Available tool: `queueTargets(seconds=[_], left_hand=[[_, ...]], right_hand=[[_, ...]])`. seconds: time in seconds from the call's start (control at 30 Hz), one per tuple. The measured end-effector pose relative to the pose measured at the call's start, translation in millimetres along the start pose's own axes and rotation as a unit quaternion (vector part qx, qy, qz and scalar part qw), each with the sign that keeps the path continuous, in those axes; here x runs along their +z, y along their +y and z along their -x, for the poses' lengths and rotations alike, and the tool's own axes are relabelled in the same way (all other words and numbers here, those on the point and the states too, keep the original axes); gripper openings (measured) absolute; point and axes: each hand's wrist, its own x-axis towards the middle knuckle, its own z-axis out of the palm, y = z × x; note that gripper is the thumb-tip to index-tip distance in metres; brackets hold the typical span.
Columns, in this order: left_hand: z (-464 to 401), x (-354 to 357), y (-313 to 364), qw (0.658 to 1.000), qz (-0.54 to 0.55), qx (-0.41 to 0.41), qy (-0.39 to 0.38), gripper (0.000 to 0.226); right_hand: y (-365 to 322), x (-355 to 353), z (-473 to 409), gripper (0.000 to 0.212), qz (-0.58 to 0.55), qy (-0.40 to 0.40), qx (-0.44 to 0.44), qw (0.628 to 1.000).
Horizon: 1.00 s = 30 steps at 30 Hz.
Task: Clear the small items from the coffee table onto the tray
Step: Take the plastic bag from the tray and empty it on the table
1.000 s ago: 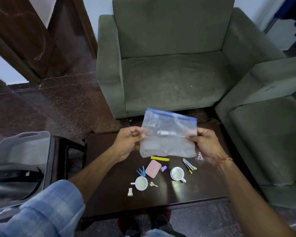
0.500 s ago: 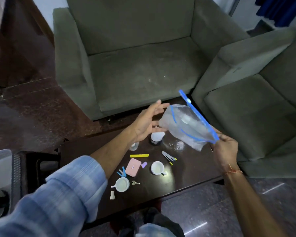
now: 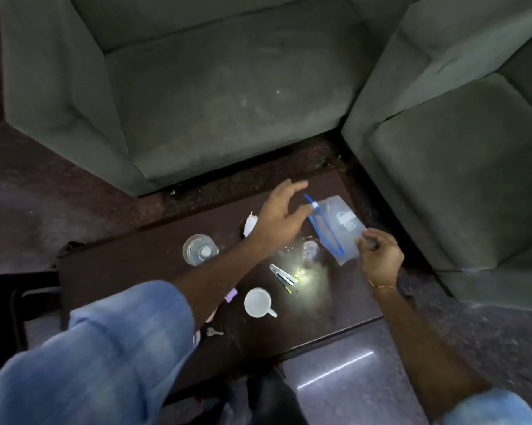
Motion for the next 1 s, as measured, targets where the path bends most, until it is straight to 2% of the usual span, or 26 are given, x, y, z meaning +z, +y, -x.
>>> queueTargets(seconds=[0.1,0.17,0.23,0.33,0.4,0.47,0.6,0.7,0.87,1.0], left_hand=[[7.3,-2.2,-51.5,0.990,-0.124,0.060,-0.038,0.052],[13.8,-3.6,-76.1,0.982,-0.158,0.081,-0.060,0.054],[14.6,-2.4,-90.3,0.974,-0.190,0.091,-0.080,0.055],[8.6,6.7,-98.4,0.964,-0.222,0.098,-0.109,0.060],[3.4,14.7,-101.6,0.952,-0.258,0.109,-0.126,0.062],[-0.8,21.4,-109.1,0.935,-0.298,0.128,-0.141,0.065],[-3.4,24.3,-131.5,0.913,-0.345,0.136,-0.168,0.069],[1.1,20.2,-145.4,0.915,-0.343,0.127,-0.173,0.071],[18.0,9.7,-159.2,0.907,-0.358,0.135,-0.176,0.067],[41.2,-9.5,-168.0,0.906,-0.362,0.151,-0.156,0.063]], right_hand=[[38.6,39.2,-10.1,0.031,0.136,-0.099,0.007,0.986],[49.0,55.4,-19.0,0.037,0.202,-0.101,-0.043,0.973],[49.4,69.8,-30.8,0.039,0.220,-0.111,-0.122,0.962],[57.1,90.6,-42.2,0.045,0.312,-0.209,-0.185,0.908],[72.0,103.2,-44.7,0.054,0.383,-0.259,-0.178,0.869],[85.8,114.7,-42.6,0.064,0.404,-0.280,-0.167,0.855],[96.5,135.9,-34.1,0.080,0.401,-0.261,-0.143,0.866],[100.3,145.2,-32.5,0.081,0.388,-0.249,-0.130,0.878],[104.2,146.0,-33.0,0.082,0.393,-0.248,-0.129,0.876],[79.3,137.6,-29.6,0.080,0.371,-0.253,-0.120,0.885]])
